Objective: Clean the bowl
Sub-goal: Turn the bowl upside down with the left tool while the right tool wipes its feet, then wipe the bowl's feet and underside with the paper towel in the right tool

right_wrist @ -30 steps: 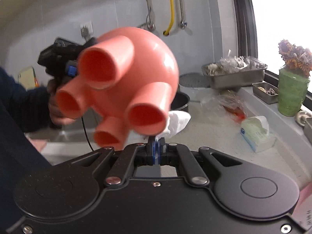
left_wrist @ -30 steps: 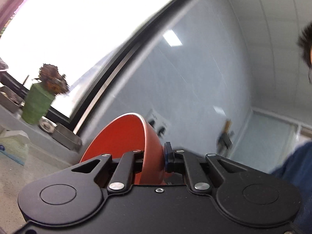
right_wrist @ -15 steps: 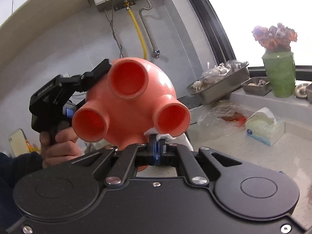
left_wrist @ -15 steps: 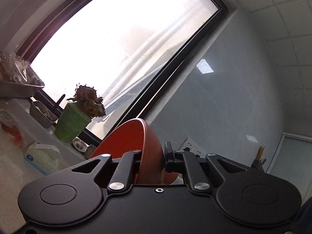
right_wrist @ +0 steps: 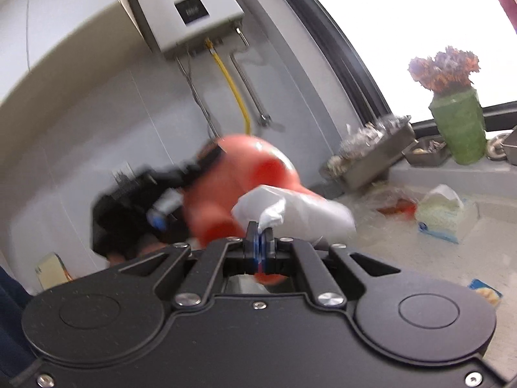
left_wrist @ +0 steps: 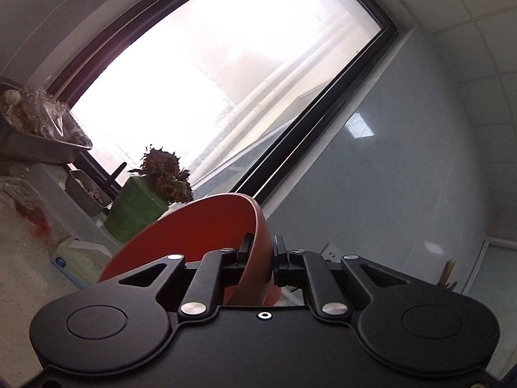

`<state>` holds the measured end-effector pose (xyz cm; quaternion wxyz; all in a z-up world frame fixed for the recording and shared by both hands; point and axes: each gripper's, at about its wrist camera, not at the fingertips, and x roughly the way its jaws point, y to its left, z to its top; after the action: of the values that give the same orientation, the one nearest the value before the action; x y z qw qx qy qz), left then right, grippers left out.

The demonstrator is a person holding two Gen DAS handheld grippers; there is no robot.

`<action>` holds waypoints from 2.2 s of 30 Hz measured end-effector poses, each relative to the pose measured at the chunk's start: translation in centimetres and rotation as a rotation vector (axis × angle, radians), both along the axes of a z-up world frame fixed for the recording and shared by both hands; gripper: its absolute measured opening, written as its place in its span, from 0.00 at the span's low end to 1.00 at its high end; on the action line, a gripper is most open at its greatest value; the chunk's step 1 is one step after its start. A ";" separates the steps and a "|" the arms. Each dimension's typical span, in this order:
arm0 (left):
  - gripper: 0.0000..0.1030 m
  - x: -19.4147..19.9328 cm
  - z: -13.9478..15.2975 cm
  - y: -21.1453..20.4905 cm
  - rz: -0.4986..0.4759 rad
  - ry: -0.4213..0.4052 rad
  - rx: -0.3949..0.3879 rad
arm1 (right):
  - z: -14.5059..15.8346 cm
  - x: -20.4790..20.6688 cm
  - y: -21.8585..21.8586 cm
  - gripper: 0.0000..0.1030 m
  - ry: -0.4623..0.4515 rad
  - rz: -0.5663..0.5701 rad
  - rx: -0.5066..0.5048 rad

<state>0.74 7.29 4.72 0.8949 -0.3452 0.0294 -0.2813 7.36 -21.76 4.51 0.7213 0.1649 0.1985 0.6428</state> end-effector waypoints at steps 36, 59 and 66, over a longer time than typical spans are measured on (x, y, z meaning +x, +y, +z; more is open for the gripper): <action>0.09 0.2 1.6 -0.9 -0.019 -0.012 -0.075 | -2.6 -1.2 4.1 0.02 -0.141 -0.033 -0.259; 0.09 0.6 -1.6 -1.6 -0.043 0.058 -0.005 | 3.0 4.9 2.5 0.02 -0.202 -0.141 -0.081; 0.09 1.3 -1.3 -2.3 -0.073 0.047 -0.020 | 2.1 5.0 2.8 0.02 -0.189 -0.218 -0.143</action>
<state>2.02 4.95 3.44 0.8797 -0.3591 0.0601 -0.3060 12.41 -18.96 6.61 0.8122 0.0726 0.1556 0.5575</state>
